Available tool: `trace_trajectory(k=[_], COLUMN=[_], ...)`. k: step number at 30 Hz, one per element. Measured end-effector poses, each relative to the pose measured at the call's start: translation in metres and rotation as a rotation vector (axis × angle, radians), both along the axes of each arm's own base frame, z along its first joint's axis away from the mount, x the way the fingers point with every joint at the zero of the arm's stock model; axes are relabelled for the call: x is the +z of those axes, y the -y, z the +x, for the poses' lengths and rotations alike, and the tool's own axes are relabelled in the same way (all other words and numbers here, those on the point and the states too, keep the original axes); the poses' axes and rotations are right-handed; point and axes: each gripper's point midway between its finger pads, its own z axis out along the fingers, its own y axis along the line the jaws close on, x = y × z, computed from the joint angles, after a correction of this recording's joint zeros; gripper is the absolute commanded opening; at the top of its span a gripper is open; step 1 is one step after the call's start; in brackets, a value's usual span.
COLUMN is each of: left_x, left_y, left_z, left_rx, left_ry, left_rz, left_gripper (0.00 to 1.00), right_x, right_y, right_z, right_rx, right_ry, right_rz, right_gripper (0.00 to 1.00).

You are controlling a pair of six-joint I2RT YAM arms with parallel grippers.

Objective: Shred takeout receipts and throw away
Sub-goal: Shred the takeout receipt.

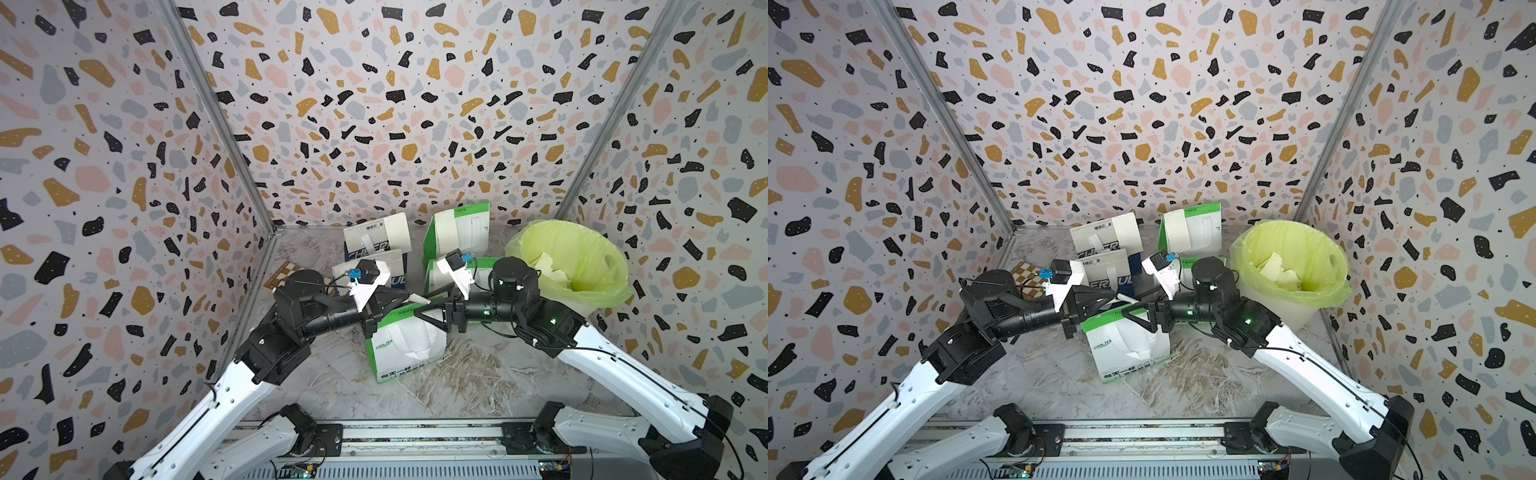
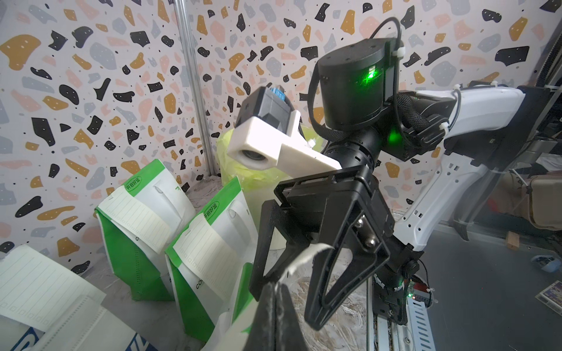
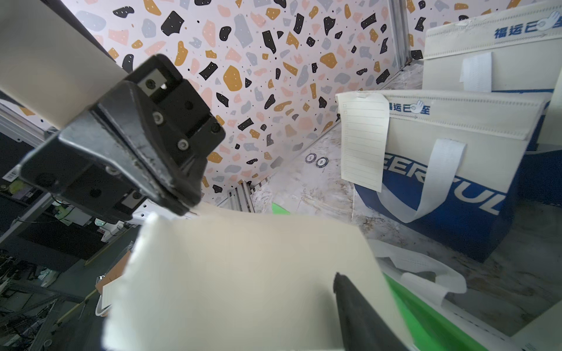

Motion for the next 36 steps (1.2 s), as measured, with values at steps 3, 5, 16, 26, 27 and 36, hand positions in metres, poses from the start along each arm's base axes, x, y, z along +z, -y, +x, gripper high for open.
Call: trace_trajectory(k=[3, 5, 16, 26, 27, 36], left_x=[0.0, 0.0, 0.004, 0.003, 0.003, 0.001], left_y=[0.001, 0.001, -0.003, -0.001, 0.0, 0.015], left_z=[0.001, 0.001, -0.003, 0.0, 0.0, -0.015], left_rx=[0.0, 0.0, 0.003, 0.01, 0.004, -0.147], left_ry=[0.0, 0.002, 0.024, -0.004, -0.007, -0.032], left_rz=[-0.002, -0.003, -0.007, -0.029, -0.031, -0.041], left_gripper=[0.0, 0.0, 0.47, 1.0, 1.0, 0.87], right_x=[-0.009, -0.014, -0.003, 0.03, 0.033, 0.047], right_y=[-0.005, -0.009, 0.0, 0.012, 0.014, 0.031], right_z=[0.006, 0.012, 0.018, 0.001, -0.001, -0.016], right_rx=[-0.005, -0.014, -0.086, -0.043, -0.035, 0.01], right_ry=[-0.005, -0.004, 0.023, 0.055, 0.055, 0.054], right_rz=[-0.022, -0.038, -0.027, 0.031, 0.037, 0.069], right_gripper=[0.48, 0.24, 0.0, 0.0, 0.0, 0.0])
